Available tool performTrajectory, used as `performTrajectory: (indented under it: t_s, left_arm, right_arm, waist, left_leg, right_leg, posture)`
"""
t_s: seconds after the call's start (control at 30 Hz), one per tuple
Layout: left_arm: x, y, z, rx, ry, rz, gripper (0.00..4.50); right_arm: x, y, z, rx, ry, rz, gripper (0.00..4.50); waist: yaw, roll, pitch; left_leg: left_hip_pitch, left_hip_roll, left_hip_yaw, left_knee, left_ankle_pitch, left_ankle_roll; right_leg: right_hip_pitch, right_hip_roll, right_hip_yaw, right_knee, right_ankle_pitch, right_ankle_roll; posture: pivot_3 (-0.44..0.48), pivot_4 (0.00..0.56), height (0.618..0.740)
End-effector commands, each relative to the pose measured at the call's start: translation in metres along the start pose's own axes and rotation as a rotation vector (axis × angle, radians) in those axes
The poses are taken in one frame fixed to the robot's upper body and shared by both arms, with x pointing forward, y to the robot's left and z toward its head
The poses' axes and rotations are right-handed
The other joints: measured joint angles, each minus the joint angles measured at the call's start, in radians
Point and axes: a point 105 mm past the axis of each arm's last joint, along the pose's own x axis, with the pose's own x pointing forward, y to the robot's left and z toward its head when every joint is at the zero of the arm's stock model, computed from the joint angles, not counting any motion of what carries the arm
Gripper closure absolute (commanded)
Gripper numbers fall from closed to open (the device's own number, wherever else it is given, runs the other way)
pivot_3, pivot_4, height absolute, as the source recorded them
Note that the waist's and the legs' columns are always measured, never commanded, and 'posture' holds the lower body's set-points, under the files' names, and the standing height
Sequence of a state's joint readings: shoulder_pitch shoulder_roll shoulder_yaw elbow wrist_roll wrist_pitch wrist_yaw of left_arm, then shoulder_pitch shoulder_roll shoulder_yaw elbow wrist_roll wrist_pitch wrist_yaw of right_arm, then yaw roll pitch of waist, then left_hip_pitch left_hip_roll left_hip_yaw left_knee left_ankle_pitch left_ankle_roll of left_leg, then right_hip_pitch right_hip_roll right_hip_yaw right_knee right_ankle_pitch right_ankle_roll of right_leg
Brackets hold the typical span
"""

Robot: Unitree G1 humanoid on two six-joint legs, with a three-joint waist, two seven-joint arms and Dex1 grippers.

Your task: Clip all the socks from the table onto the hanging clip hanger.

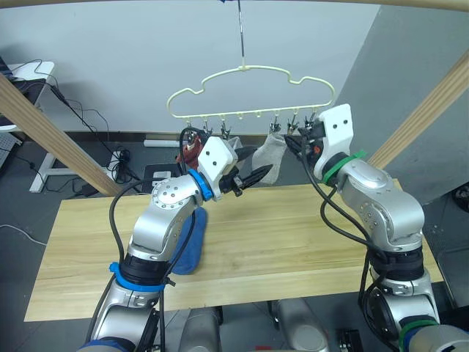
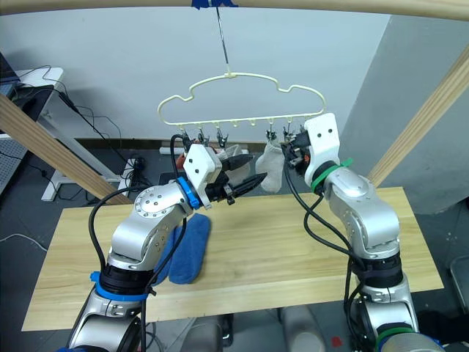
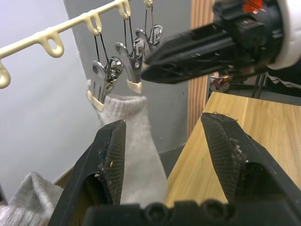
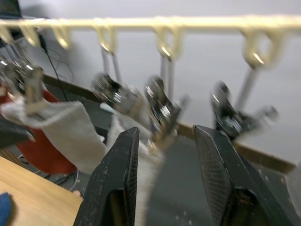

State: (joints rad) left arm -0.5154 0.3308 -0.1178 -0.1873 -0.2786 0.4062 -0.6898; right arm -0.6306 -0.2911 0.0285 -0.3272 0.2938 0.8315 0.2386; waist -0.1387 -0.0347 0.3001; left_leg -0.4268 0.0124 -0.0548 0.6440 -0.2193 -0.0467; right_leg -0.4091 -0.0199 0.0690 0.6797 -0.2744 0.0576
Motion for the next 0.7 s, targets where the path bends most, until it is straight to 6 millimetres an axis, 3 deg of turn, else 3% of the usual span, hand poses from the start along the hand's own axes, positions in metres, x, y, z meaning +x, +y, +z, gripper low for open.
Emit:
performTrajectory:
  t_s: [0.03,0.7]
  left_arm:
    - [-0.0006,-0.0027,0.0128,0.025,-0.045,-0.016,1.69]
    - [-0.0020,-0.0050,0.0085,0.035,-0.028,-0.021,1.69]
  right_arm:
    - [0.0038,-0.0005,0.0145,-0.050,-0.058,0.005,2.62]
    - [0.0117,0.0024,0.0170,-0.180,-0.082,0.084,2.62]
  waist:
    - [0.000,0.000,0.000]
    - [0.001,0.000,0.000]
  left_leg:
    - [0.000,0.000,0.000,0.000,0.000,0.000]
    - [0.000,0.000,0.000,0.000,0.000,0.000]
  right_leg:
    - [0.000,0.000,0.000,0.000,0.000,0.000]
    - [0.000,0.000,0.000,0.000,0.000,0.000]
  posture:
    - [-0.191,0.269,0.740]
    - [-0.182,0.272,0.740]
